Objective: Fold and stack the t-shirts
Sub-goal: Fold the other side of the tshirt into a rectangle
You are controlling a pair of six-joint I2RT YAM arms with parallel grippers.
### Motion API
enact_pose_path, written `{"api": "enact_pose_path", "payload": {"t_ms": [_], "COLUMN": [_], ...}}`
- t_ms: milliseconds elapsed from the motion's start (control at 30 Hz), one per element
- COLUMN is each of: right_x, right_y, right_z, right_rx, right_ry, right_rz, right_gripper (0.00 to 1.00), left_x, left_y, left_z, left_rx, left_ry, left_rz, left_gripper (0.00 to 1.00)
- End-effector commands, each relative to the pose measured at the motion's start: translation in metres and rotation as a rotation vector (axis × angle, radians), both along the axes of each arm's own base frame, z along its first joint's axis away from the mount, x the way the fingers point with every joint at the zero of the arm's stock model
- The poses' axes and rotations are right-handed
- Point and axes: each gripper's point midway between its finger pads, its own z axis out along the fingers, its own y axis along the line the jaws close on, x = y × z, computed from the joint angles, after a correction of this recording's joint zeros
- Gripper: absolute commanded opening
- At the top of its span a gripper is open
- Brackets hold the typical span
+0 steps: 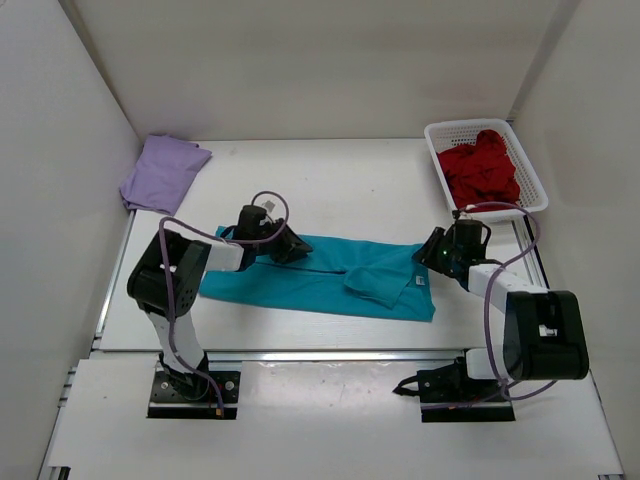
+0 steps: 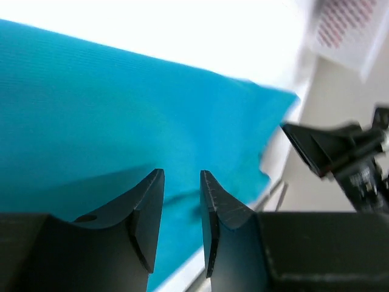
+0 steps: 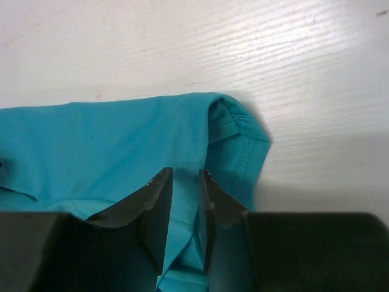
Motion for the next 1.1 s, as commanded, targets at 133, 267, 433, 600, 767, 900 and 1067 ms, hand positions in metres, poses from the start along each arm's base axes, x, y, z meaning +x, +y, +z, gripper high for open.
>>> {"api": "enact_pose_path", "payload": {"t_ms": [133,267,433,600,767,900,1067], "right_x": [0.027,0.031,0.042,0.040,0.033,0.041,0.044], "right_y": [-0.006,-0.022,-0.015,0.029,0.065,0.070,0.070], "right_z": [0.004,0.004,0.004,0.033,0.025,0.010,-0.006], "right_rx": [0.003,-0.016,0.033,0.080,0.115,0.142,0.121], "right_ry": [-0.041,-0.036,-0.049,-0.122,-0.103,-0.066,-0.013], "right_rz": [-0.043,-0.094,-0.071,0.094,0.195,0.203,0.182], "right_gripper": [0.00,0.00,0.02,0.24,0.27,0.27,0.23], "left_x": [0.019,0.015,0.021,0.023,0.012,0.003,0.014], "left_y": [0.066,0.103,0.115,0.088,0.068,0.046,0.046], "left_z": [-0.033,-0.045,-0.039,-0.009,0.008,0.010,-0.004], "left_rx": [0.006,-0.012,-0.036,-0.062,-0.008,0.010,0.007], "left_ry": [0.061,0.102,0.086,0.014,-0.058,-0.077,-0.042], "left_rz": [0.212,0.329,0.369,0.272,0.221,0.158,0.175], "left_gripper": [0.40,0.40,0.40,0.42,0.42,0.43,0.43]}}
